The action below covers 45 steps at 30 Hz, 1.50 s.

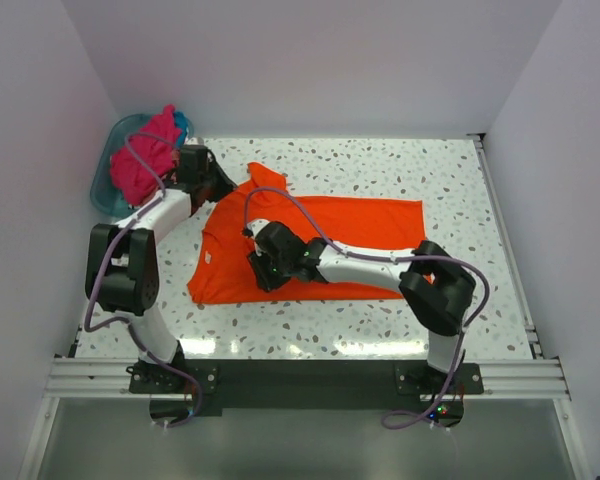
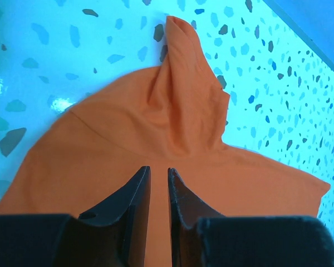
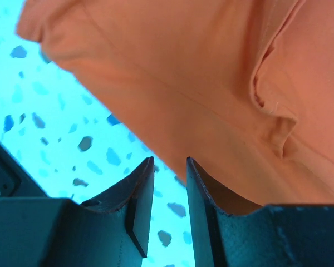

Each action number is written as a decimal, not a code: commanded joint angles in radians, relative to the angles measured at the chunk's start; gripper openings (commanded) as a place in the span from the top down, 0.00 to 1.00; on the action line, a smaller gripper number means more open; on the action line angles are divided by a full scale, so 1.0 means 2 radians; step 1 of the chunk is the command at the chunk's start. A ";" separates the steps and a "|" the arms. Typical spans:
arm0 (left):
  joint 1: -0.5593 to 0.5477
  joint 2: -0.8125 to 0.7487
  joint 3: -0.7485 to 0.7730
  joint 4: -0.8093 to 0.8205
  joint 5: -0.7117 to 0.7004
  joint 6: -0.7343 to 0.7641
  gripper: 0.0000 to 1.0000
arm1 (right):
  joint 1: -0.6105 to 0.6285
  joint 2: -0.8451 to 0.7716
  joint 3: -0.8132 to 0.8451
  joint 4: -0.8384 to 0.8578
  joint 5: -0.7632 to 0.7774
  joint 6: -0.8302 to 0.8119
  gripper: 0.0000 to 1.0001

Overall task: Fold and stack the t-shirts
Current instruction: Fold the tshirt

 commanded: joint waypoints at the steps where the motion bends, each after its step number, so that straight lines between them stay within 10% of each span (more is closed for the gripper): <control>1: 0.013 -0.016 0.019 -0.014 -0.002 0.020 0.76 | -0.010 0.035 0.039 0.025 0.013 0.014 0.66; 16: 0.023 -0.003 0.035 -0.015 0.023 0.042 0.68 | -0.106 0.087 0.095 0.015 0.002 0.069 0.65; 24: 0.019 0.065 0.109 0.005 0.037 0.081 0.44 | -0.151 0.065 0.060 0.026 0.001 0.086 0.65; 45: 0.006 0.283 0.334 -0.036 0.006 0.172 0.44 | -0.431 0.017 0.024 0.025 -0.015 0.061 0.63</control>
